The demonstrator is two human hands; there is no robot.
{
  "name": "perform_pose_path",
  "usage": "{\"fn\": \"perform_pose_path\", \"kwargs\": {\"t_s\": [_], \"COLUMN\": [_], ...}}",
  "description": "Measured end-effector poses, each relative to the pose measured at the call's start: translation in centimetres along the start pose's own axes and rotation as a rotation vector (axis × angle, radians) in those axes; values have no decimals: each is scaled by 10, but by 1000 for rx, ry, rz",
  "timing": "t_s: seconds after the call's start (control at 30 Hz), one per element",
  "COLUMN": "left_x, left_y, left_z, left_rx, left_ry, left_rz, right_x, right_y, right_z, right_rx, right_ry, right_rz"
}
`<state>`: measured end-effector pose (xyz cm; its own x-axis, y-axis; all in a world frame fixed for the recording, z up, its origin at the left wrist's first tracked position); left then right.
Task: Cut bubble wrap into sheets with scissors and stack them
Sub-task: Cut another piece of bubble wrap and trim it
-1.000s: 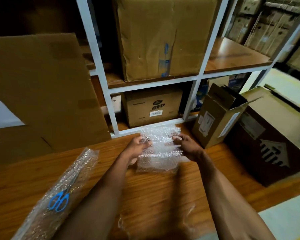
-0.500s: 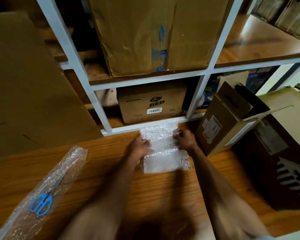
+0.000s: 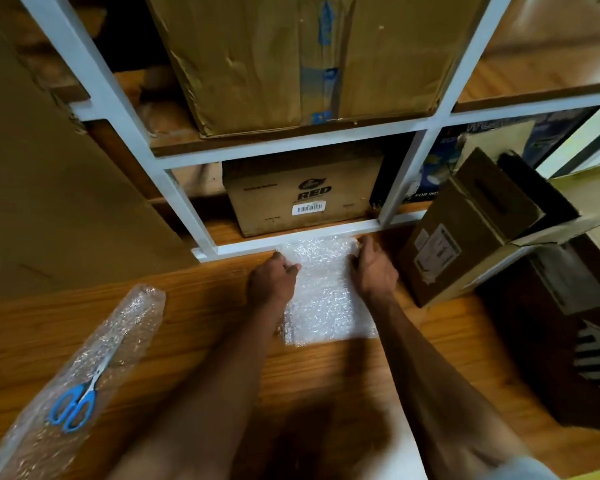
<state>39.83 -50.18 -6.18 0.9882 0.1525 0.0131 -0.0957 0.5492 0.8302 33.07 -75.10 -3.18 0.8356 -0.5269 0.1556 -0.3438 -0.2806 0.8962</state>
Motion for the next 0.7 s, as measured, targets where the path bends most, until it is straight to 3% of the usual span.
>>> {"fn": "perform_pose_path", "kwargs": {"t_s": [0.17, 0.27, 0.33, 0.4, 0.5, 0.7], "left_x": [-4, -24, -42, -51, -51, -37], "left_y": [13, 27, 12, -12, -41, -49], "left_z": [4, 33, 53, 51, 31, 12], "left_rx": [-23, 84, 181, 269, 353, 339], "left_ry": [-35, -254, -449, -521, -484, -380], "left_rz": [133, 233, 122, -49, -237, -366], "right_x": [-15, -32, -38, -41, -40, -41], "right_y": [3, -13, -28, -42, -62, -75], "right_z": [-25, -39, -39, -37, -25, -4], "right_rx": [-94, -64, -84, -113, -175, -211], "right_ry": [233, 369, 408, 411, 368, 248], "right_rz": [161, 95, 28, -63, -174, -222]}}
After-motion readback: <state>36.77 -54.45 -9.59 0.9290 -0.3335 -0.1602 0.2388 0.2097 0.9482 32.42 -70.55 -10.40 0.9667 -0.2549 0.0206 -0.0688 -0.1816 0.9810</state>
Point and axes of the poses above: each hand's wrist, its own x-axis towards the middle knuckle, its own y-axis out of the back of the hand, z = x × y, the point moved 10 cm from there along x, towards the middle knuckle, and after that the axes turned 13 degrees about z, right-handed, at the moved point
